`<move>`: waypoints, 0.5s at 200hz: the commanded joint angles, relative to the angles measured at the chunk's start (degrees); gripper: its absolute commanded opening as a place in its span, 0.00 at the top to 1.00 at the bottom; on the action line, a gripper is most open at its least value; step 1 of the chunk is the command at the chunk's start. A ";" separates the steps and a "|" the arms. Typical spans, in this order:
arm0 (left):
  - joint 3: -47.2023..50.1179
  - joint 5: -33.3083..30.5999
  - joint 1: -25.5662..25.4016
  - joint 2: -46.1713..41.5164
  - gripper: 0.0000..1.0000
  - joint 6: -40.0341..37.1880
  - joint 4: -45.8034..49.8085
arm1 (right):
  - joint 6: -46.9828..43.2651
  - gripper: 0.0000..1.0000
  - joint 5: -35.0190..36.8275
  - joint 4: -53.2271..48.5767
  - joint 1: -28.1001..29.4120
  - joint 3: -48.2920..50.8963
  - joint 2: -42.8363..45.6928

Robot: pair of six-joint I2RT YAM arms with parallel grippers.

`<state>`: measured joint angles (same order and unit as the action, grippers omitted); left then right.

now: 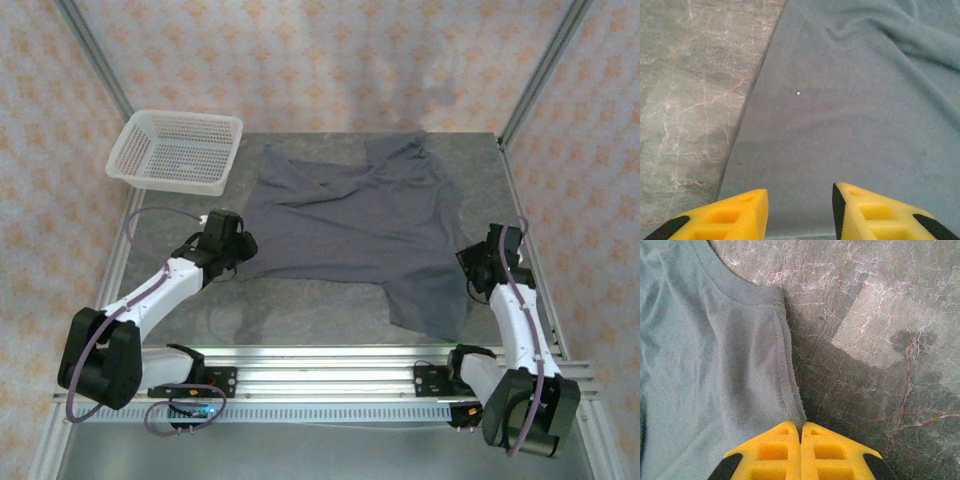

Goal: Fold the inside-out t-shirt

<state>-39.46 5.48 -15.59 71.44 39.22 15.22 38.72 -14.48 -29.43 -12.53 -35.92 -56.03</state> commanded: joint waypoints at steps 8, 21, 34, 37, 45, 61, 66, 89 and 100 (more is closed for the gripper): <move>1.93 -0.29 0.45 2.09 0.56 3.55 2.19 | -3.01 1.00 0.96 -3.06 0.06 -2.05 -2.24; 1.93 1.91 0.64 4.36 0.55 3.74 1.64 | -3.03 1.00 0.22 -2.13 0.03 -1.79 -2.29; 1.25 4.52 0.86 7.48 0.55 3.95 1.21 | -3.00 1.00 -0.18 -1.84 0.06 -1.70 -2.58; 1.09 4.95 0.90 8.09 0.55 4.08 1.21 | -2.99 1.00 -0.27 -1.78 0.10 -1.76 -2.67; 0.89 5.86 0.90 9.61 0.56 4.56 0.83 | -3.10 1.00 -0.45 -1.81 0.09 -1.78 -2.83; 1.07 5.10 0.85 11.00 0.57 6.00 1.20 | -3.54 1.00 -0.56 -2.23 0.06 -1.94 -2.87; 1.13 4.29 0.86 10.96 0.57 6.32 1.55 | -3.70 1.00 -0.55 -2.44 0.05 -1.96 -2.81; 1.56 -2.38 0.86 8.18 0.58 7.35 5.63 | -4.17 1.00 -0.37 -2.91 0.05 -1.74 -2.26; 2.07 -5.11 0.93 6.27 0.58 7.72 7.18 | -4.16 1.00 -0.29 -2.87 0.05 -1.70 -2.15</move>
<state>-38.39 7.84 -15.22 81.93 44.82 17.28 35.83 -15.05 -30.65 -12.53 -36.38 -58.72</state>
